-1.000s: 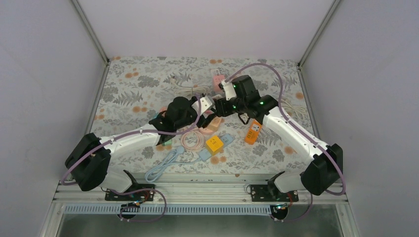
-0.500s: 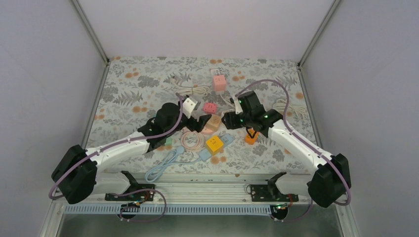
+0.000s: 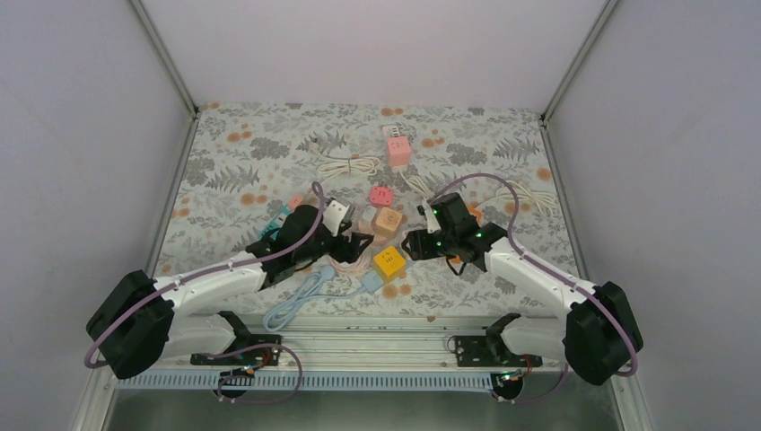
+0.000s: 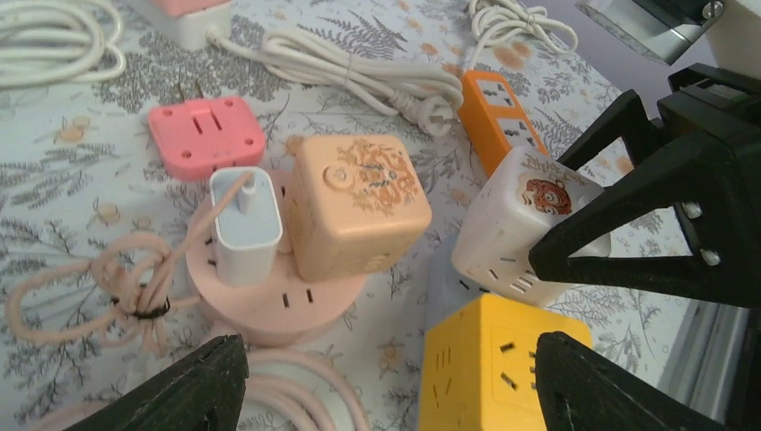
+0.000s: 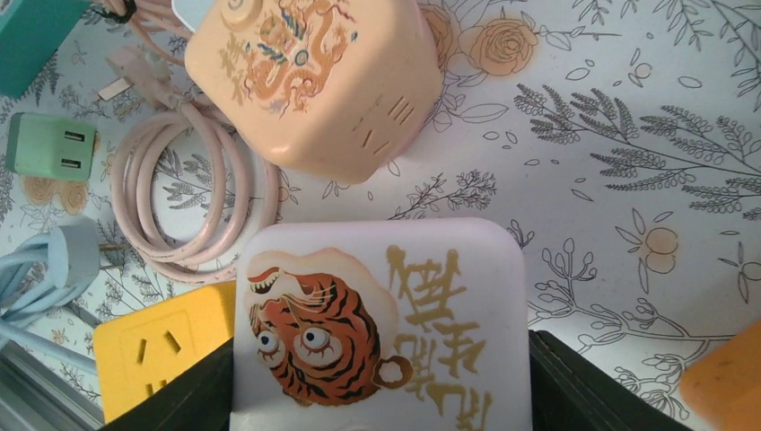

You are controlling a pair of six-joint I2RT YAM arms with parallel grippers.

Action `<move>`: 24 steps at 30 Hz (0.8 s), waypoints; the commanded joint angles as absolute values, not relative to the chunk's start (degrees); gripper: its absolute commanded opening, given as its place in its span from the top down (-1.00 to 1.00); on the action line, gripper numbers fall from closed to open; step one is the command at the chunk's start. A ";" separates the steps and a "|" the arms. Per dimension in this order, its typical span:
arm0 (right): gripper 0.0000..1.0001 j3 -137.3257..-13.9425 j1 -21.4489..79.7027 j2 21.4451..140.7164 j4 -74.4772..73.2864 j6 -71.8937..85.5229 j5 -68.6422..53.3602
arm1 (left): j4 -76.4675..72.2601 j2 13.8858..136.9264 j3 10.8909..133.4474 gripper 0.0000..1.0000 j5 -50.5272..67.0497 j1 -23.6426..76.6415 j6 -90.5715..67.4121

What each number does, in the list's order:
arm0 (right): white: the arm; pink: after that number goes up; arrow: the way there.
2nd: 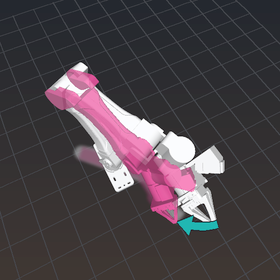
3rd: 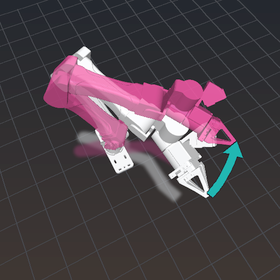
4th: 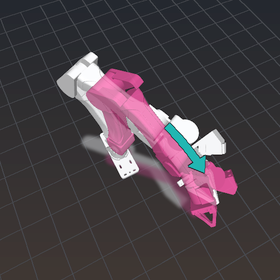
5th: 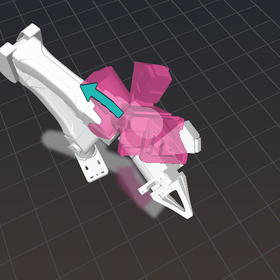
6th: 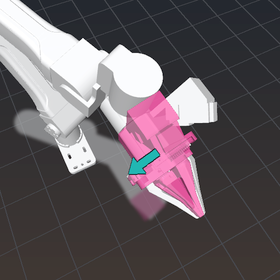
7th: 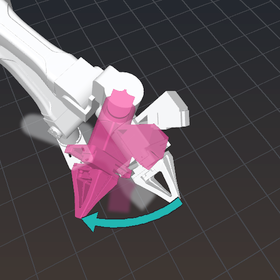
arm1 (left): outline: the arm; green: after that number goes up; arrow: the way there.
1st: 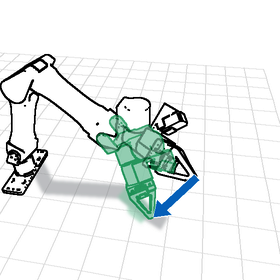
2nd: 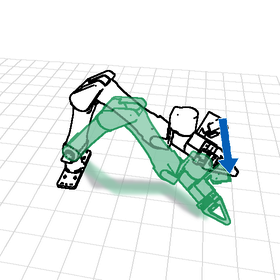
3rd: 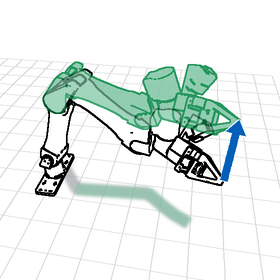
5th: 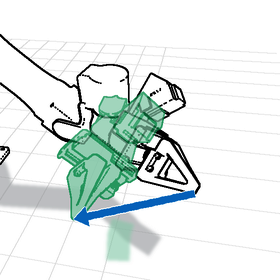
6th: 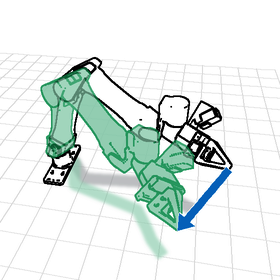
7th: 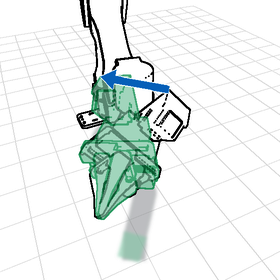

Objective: Insert the plug

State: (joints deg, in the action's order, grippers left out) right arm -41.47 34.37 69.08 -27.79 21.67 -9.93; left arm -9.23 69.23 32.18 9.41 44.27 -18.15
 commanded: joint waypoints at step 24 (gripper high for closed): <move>0.17 -40.76 34.90 67.86 -25.18 20.88 -8.32 | -9.93 64.52 30.67 -0.60 7.83 44.56 -23.71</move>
State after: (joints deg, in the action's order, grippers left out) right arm -39.59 34.48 67.85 -25.74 20.01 -9.32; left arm -7.90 66.04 31.18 8.14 44.27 -22.37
